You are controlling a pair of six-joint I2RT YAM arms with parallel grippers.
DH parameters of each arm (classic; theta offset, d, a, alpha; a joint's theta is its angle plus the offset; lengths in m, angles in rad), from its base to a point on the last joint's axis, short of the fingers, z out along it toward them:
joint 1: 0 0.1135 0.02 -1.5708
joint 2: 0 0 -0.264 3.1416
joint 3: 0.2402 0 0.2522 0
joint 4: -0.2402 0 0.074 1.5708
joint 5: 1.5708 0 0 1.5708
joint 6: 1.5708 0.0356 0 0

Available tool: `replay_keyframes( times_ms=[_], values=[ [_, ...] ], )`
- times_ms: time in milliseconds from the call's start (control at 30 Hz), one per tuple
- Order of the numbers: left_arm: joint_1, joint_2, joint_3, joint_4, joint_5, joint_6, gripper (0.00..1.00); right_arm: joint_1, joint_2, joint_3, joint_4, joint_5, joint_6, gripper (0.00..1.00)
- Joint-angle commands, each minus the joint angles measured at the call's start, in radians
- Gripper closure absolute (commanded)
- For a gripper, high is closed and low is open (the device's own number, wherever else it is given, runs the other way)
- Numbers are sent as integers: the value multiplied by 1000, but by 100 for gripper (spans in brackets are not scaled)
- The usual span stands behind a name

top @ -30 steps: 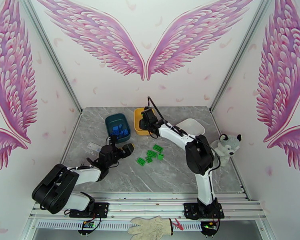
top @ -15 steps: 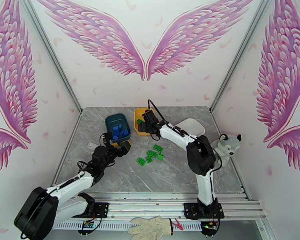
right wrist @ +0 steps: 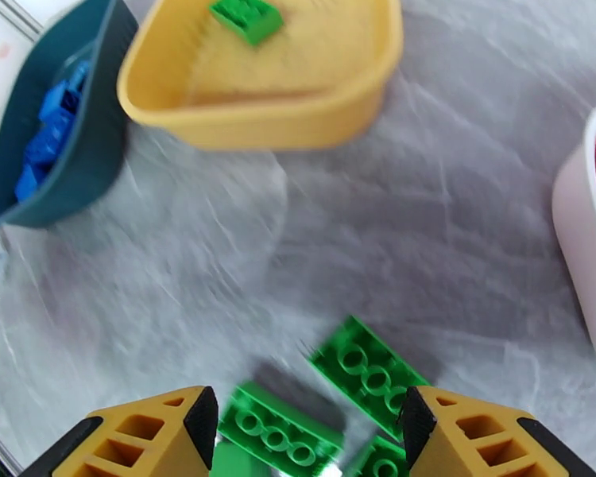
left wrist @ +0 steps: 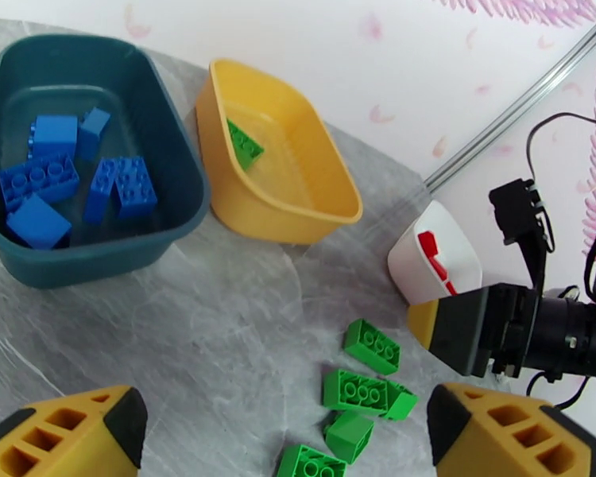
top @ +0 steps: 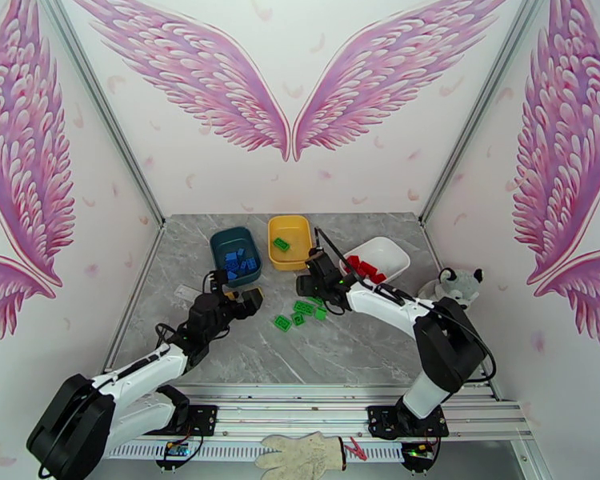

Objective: Sort the legos into containers by color

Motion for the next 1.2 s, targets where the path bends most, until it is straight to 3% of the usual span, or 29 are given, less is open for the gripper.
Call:
replay_keyframes(
  times_ms=[0,333,1033,1167],
  values=[
    [-23,19,50,1,-13,13,1,0,-68,-95,59,28,42,34],
    [-51,21,64,4,-32,16,1,6,-119,-278,154,0,93,43],
    [-60,79,85,25,-23,14,1,46,25,-270,245,-19,121,42],
    [-59,84,87,27,-23,13,1,57,44,-247,236,-20,117,37]
  ],
)
